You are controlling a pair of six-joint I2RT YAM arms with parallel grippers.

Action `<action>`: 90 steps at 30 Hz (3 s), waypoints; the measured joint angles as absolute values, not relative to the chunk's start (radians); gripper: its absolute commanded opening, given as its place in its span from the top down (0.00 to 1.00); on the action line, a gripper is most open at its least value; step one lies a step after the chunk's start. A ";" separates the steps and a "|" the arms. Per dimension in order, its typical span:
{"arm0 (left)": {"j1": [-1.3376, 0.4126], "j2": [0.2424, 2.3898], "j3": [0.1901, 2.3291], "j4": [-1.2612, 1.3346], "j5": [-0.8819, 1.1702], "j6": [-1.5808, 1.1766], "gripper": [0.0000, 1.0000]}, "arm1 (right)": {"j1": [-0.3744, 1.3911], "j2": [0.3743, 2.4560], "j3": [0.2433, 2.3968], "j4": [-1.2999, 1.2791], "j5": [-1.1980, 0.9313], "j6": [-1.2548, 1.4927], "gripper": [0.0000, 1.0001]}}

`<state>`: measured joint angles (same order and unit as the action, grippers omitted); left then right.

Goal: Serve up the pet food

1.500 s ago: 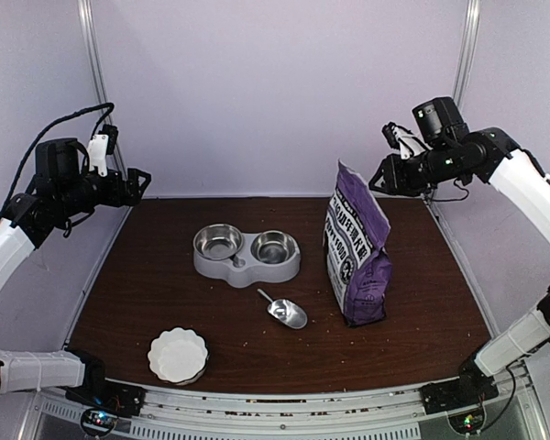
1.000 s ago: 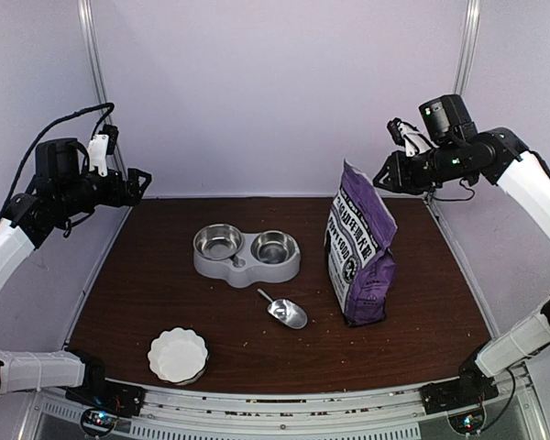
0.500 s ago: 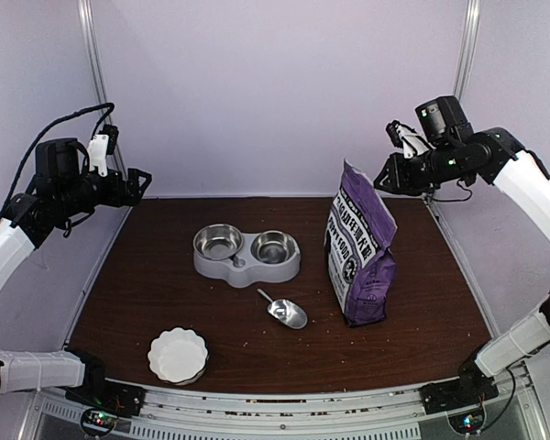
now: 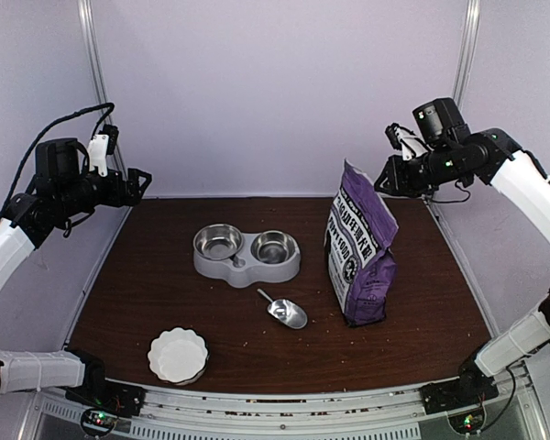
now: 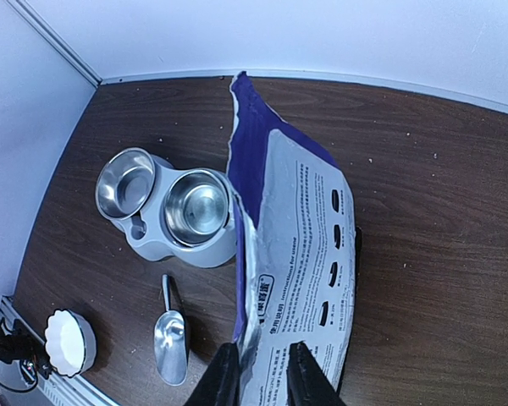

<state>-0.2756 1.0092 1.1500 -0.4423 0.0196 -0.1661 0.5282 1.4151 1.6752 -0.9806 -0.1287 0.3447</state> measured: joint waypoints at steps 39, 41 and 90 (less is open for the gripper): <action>-0.276 1.009 1.150 -0.442 0.023 -0.166 0.02 | 0.552 1.451 1.651 -0.922 -0.250 0.348 0.78; -0.276 1.009 1.150 -0.442 0.024 -0.166 0.02 | 0.552 1.453 1.650 -0.911 -0.276 0.348 0.78; -0.710 1.079 0.995 -0.205 0.080 -0.556 0.04 | 0.972 1.436 1.221 -0.261 -0.304 0.733 1.00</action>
